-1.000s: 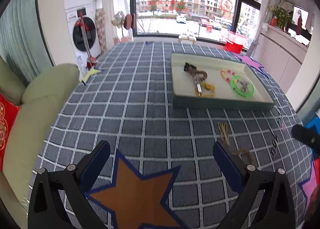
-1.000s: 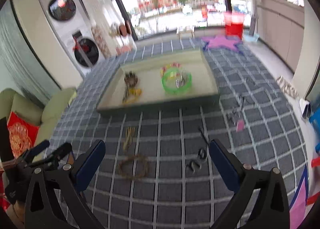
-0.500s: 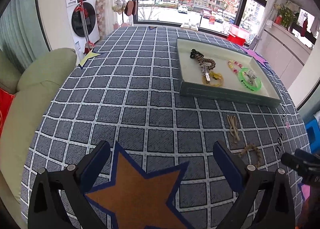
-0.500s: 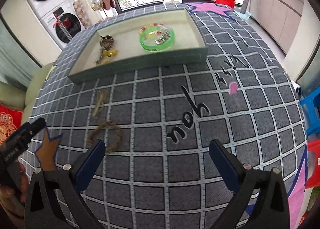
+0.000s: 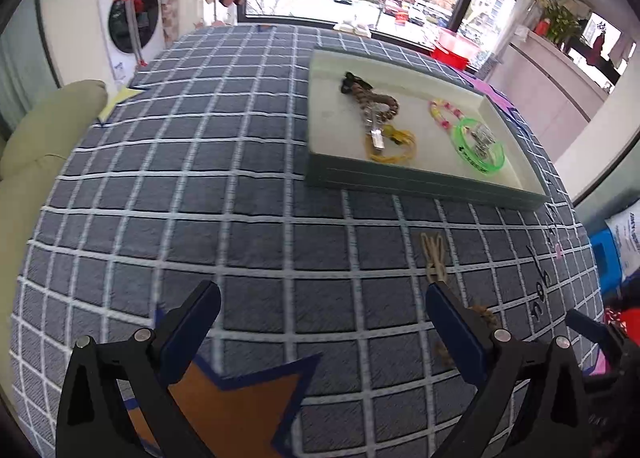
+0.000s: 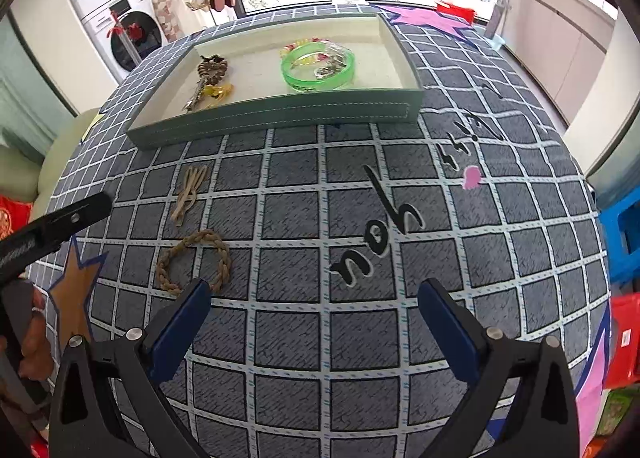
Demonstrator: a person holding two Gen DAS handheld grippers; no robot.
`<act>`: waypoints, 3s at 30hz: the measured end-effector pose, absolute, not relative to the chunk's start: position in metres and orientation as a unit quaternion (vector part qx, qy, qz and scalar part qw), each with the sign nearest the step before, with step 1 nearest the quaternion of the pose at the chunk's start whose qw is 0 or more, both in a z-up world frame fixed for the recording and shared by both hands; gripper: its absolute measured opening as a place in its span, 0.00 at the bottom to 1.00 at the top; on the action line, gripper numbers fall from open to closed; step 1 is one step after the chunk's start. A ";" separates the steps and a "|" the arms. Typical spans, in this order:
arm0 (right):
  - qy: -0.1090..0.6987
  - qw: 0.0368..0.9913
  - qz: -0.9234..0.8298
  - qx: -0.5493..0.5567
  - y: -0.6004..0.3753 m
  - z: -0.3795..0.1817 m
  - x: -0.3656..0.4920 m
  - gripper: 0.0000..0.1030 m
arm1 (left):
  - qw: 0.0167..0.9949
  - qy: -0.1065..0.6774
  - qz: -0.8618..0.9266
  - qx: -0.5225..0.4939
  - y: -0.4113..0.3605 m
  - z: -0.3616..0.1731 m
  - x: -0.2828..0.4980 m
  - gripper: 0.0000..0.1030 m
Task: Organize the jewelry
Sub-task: 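Withdraw both grippers from the tray toward the rope bracelet and hair tie, then grasp the tan hair tie with the left gripper while the right grasps the braided rope bracelet, then carry the hair tie and rope bracelet into the tray and open both grippers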
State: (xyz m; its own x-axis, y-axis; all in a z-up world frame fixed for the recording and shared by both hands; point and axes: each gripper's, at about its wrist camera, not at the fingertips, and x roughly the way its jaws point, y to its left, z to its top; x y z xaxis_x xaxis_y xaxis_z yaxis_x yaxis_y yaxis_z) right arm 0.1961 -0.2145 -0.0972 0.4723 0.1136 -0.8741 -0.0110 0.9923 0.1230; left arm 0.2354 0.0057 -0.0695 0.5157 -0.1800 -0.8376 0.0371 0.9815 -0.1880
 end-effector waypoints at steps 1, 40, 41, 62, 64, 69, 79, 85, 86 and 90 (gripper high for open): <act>0.511 0.858 0.039 0.045 -0.212 -0.097 0.196 0.99 | 0.866 0.490 -0.065 -0.073 0.003 -0.071 0.238 1.00; 0.468 0.879 0.090 -0.024 -0.163 -0.109 0.185 0.06 | 0.852 0.505 -0.134 0.041 -0.086 -0.081 0.254 0.24; 0.469 0.878 0.089 -0.020 -0.165 -0.109 0.184 0.06 | 0.851 0.505 -0.140 0.040 -0.089 -0.081 0.253 0.23; 0.450 0.886 0.089 0.066 -0.211 -0.070 0.188 0.07 | 0.875 0.461 -0.144 -0.036 -0.043 -0.040 0.232 0.16; 0.446 0.888 0.088 0.073 -0.216 -0.063 0.189 0.07 | 0.879 0.454 -0.142 -0.040 -0.041 -0.034 0.231 0.16; 0.437 0.892 0.086 0.081 -0.224 -0.050 0.195 0.07 | 0.886 0.440 -0.138 -0.042 -0.039 -0.023 0.232 0.16; 0.422 0.899 0.081 0.081 -0.237 -0.027 0.217 0.07 | 0.894 0.423 -0.138 -0.049 -0.038 -0.007 0.248 0.16; 0.421 0.898 0.081 0.101 -0.248 -0.021 0.242 0.07 | 0.897 0.419 -0.134 -0.050 -0.038 -0.004 0.263 0.16; 0.422 0.897 0.081 0.106 -0.250 -0.020 0.249 0.07 | 0.897 0.418 -0.132 -0.052 -0.037 -0.003 0.267 0.16; 0.424 0.894 0.079 0.124 -0.257 -0.021 0.274 0.07 | 0.900 0.415 -0.124 -0.053 -0.036 -0.003 0.285 0.16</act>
